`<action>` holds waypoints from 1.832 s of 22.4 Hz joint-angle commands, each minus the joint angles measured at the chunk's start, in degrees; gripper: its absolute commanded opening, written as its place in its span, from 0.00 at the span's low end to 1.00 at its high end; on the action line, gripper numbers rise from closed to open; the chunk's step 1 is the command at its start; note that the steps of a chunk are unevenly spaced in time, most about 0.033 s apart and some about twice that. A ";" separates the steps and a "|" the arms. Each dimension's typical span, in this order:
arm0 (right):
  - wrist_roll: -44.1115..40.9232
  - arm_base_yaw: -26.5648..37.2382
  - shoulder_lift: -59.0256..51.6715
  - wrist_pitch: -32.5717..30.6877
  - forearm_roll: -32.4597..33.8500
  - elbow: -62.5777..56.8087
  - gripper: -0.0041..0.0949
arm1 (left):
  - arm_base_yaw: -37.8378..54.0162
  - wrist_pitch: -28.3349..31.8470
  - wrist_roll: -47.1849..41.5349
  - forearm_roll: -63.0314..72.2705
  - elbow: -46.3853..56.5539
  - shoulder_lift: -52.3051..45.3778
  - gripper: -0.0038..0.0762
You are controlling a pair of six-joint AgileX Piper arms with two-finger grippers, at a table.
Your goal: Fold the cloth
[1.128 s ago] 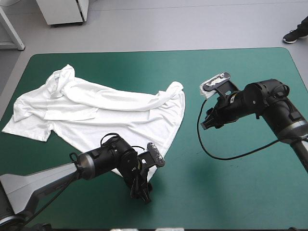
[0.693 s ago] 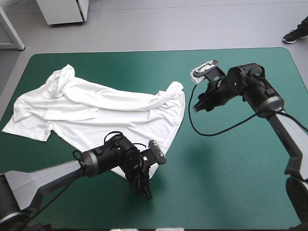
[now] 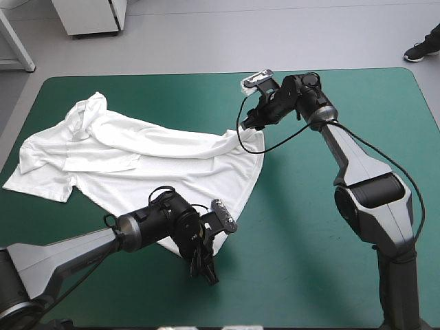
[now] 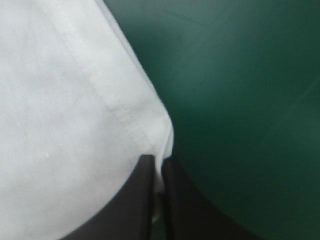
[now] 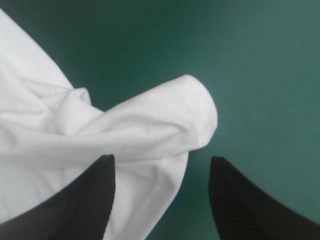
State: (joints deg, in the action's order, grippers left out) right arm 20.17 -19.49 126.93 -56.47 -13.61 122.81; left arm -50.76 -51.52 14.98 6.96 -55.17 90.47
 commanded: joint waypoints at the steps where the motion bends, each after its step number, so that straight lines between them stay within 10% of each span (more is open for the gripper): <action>1: 0.60 -0.13 -1.00 4.87 -1.14 4.89 0.59 | -0.58 -1.99 -0.82 5.18 -0.14 -0.58 0.04; 17: -0.40 1.42 8.97 5.47 -5.30 8.65 0.57 | -0.46 -1.89 -0.59 5.57 -0.14 -0.58 0.04; 19: -0.40 1.31 9.76 4.94 -6.44 8.65 0.49 | -0.46 -1.89 -1.25 5.28 -0.14 -0.58 0.04; 23: 2.34 1.42 10.44 2.43 -8.30 8.65 0.03 | -0.46 -1.62 -1.39 4.78 -0.14 -0.58 0.04; 41: 1.73 6.78 -10.98 -9.26 -5.19 8.65 0.03 | -0.37 -9.70 -14.98 -17.32 -16.22 -13.71 0.04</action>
State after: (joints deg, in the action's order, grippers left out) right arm 21.64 -14.09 124.41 -66.11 -18.25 129.91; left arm -50.80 -60.12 3.01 -5.95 -67.03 80.45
